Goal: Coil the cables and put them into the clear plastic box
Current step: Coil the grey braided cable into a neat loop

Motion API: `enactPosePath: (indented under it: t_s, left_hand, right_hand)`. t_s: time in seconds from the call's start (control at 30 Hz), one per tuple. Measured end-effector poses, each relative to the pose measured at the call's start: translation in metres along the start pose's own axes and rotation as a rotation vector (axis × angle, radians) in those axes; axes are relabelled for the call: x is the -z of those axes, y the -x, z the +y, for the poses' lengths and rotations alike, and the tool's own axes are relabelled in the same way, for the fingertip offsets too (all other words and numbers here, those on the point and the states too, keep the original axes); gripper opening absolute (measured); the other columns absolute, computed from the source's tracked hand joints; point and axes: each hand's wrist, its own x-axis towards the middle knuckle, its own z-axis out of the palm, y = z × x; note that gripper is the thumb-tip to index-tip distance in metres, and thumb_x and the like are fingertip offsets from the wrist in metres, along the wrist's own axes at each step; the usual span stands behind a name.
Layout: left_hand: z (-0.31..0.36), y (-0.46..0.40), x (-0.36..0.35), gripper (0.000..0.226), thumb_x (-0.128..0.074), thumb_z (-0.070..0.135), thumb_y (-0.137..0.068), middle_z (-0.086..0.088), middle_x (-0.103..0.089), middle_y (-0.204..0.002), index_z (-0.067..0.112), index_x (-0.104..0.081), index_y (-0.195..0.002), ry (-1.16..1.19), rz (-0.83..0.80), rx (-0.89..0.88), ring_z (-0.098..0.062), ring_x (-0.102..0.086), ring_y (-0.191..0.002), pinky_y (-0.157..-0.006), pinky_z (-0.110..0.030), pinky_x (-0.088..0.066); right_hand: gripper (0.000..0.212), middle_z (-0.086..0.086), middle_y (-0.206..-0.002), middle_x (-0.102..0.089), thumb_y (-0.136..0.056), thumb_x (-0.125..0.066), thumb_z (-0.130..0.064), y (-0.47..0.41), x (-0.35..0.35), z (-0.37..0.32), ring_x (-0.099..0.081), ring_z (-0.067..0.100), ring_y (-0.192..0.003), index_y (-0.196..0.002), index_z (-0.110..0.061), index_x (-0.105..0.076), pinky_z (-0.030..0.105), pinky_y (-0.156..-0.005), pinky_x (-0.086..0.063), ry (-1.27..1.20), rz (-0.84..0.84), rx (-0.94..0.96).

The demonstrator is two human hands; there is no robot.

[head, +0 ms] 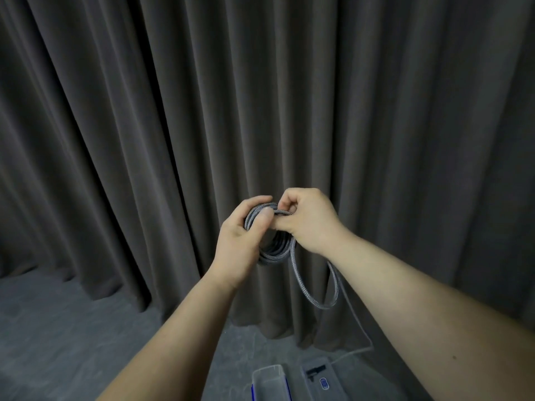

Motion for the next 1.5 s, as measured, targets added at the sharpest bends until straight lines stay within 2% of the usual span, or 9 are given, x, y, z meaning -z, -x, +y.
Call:
enactPosePath:
  t_s: [0.23, 0.37, 0.47, 0.67, 0.77, 0.87, 1.03, 1.27, 1.5]
  left_hand:
    - [0.0, -0.005, 0.012, 0.027, -0.071, 0.027, -0.078, 0.006, -0.071, -0.088, 0.022, -0.067, -0.104, -0.035, -0.043, -0.03, -0.002, -0.062, -0.075, -0.07, -0.015, -0.047]
    - [-0.002, -0.006, 0.012, 0.013, -0.064, 0.011, -0.091, 0.013, -0.069, -0.077, 0.018, -0.068, -0.101, -0.118, 0.098, -0.069, 0.003, -0.058, -0.07, -0.071, -0.011, -0.044]
    - [-0.004, -0.007, 0.015, 0.015, -0.06, 0.008, -0.094, 0.015, -0.065, -0.07, 0.02, -0.068, -0.097, -0.14, 0.2, -0.051, 0.004, -0.056, -0.067, -0.07, -0.013, -0.044]
    - [-0.001, -0.013, 0.012, 0.016, -0.06, 0.032, -0.09, 0.016, -0.063, -0.07, 0.024, -0.07, -0.099, -0.039, 0.232, 0.041, -0.003, -0.056, -0.069, -0.078, -0.029, -0.043]
    - [0.004, -0.012, 0.006, 0.033, -0.053, 0.045, -0.087, 0.018, -0.059, -0.065, 0.02, -0.07, -0.101, 0.015, 0.186, 0.063, 0.0, -0.052, -0.065, -0.071, -0.025, -0.04]
    - [0.009, -0.007, -0.002, 0.035, -0.059, 0.049, -0.077, 0.012, -0.069, -0.078, 0.023, -0.069, -0.099, -0.028, 0.171, 0.027, -0.003, -0.061, -0.074, -0.073, -0.023, -0.049]
    - [0.01, -0.003, -0.006, 0.028, -0.061, 0.013, -0.07, 0.01, -0.069, -0.079, 0.022, -0.067, -0.096, -0.002, 0.153, 0.035, -0.005, -0.062, -0.072, -0.069, -0.018, -0.049]
    - [0.011, -0.003, 0.009, 0.041, -0.051, 0.002, -0.065, 0.016, -0.063, -0.067, 0.019, -0.067, -0.099, -0.039, 0.228, 0.067, 0.0, -0.054, -0.058, -0.058, -0.014, -0.044]
    - [0.012, 0.0, 0.018, 0.045, -0.048, -0.019, -0.078, 0.016, -0.064, -0.067, 0.014, -0.065, -0.104, -0.12, 0.178, 0.069, 0.001, -0.054, -0.057, -0.057, -0.012, -0.044]
  right_hand:
    - [0.018, -0.002, -0.062, -0.058, -0.083, -0.067, 0.001, -0.001, 0.014, -0.008, -0.053, 0.007, -0.061, -0.075, -0.015, -0.066, 0.021, -0.065, -0.045, -0.296, -0.214, 0.003]
    - [0.016, 0.019, -0.08, -0.06, -0.087, -0.054, 0.005, -0.004, 0.023, -0.013, -0.054, 0.016, -0.058, -0.081, -0.008, -0.061, 0.026, -0.055, -0.041, -0.37, -0.206, -0.119]
    - [0.016, 0.022, -0.085, -0.064, -0.088, -0.051, 0.002, -0.004, 0.029, -0.008, -0.057, 0.02, -0.058, -0.08, -0.009, -0.06, 0.03, -0.055, -0.042, -0.304, -0.203, -0.183]
    - [0.014, -0.007, -0.071, -0.064, -0.086, -0.062, -0.01, -0.003, 0.014, 0.003, -0.055, 0.002, -0.06, -0.081, -0.021, -0.068, 0.017, -0.063, -0.043, -0.006, 0.205, 0.099]
    - [0.011, 0.002, -0.082, -0.063, -0.089, -0.056, -0.014, 0.002, 0.005, 0.007, -0.06, 0.022, -0.071, -0.091, -0.015, -0.067, 0.034, -0.065, -0.05, 0.298, 0.401, 0.305]
    - [0.014, 0.006, -0.082, -0.06, -0.088, -0.052, -0.017, 0.001, -0.002, 0.006, -0.059, 0.032, -0.066, -0.091, -0.013, -0.065, 0.037, -0.058, -0.05, 0.393, 0.564, 0.359]
    - [0.008, -0.001, -0.084, -0.065, -0.087, -0.059, -0.013, -0.003, 0.001, -0.003, -0.058, 0.013, -0.076, -0.088, -0.018, -0.066, 0.026, -0.074, -0.046, -0.021, 0.432, 0.087]
    - [0.025, -0.01, -0.054, -0.06, -0.085, -0.048, 0.0, 0.0, 0.013, -0.008, -0.051, -0.002, -0.049, -0.076, -0.009, -0.07, 0.011, -0.046, -0.035, -0.587, 0.133, -0.244]
    - [0.027, -0.003, -0.068, -0.061, -0.088, -0.055, 0.0, -0.02, 0.032, 0.002, -0.045, 0.001, -0.051, -0.071, -0.017, -0.067, 0.014, -0.052, -0.033, -0.665, 0.429, -0.305]
